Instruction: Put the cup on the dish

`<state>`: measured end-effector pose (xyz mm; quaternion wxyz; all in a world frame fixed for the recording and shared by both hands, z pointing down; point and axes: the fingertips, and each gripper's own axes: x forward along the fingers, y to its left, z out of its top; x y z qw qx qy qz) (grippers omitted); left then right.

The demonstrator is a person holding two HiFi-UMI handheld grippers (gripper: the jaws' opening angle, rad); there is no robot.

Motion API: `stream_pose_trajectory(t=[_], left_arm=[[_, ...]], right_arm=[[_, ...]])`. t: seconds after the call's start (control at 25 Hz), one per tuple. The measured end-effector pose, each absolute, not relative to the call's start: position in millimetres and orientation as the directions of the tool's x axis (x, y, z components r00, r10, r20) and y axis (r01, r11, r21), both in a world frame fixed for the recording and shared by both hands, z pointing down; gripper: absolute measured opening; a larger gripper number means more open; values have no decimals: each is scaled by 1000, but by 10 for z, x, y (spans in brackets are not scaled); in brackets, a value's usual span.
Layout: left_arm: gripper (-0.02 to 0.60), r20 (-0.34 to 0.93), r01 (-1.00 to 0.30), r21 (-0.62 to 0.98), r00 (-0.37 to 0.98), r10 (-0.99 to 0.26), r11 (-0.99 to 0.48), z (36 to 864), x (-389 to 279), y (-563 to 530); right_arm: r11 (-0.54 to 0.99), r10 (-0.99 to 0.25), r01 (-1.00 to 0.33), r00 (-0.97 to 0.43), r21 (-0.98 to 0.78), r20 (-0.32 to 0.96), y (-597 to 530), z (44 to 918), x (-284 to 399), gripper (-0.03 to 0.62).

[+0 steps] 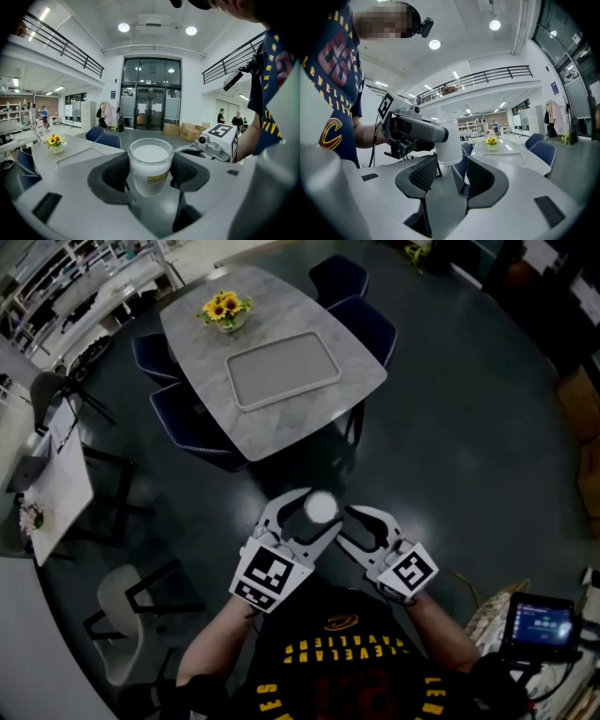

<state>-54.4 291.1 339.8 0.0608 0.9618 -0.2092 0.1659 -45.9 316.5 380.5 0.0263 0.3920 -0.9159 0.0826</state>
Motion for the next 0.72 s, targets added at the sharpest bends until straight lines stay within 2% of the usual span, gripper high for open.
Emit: stream_pose_trajectory(t=[0.28, 0.36, 0.72], left_arm=[[267, 335, -408, 54, 867, -369, -911, 3398, -776, 2534], [267, 333, -404, 54, 870, -365, -913, 3396, -821, 2456], [267, 340, -374, 58, 879, -334, -926, 3428, -786, 2293]], right_arm=[[683, -721, -729, -683, -47, 117, 2712, 3763, -803, 180], [671, -732, -740, -672, -49, 115, 2596, 3753, -876, 235], [640, -764, -768, -640, -28, 83, 2327, 3715, -985, 235]])
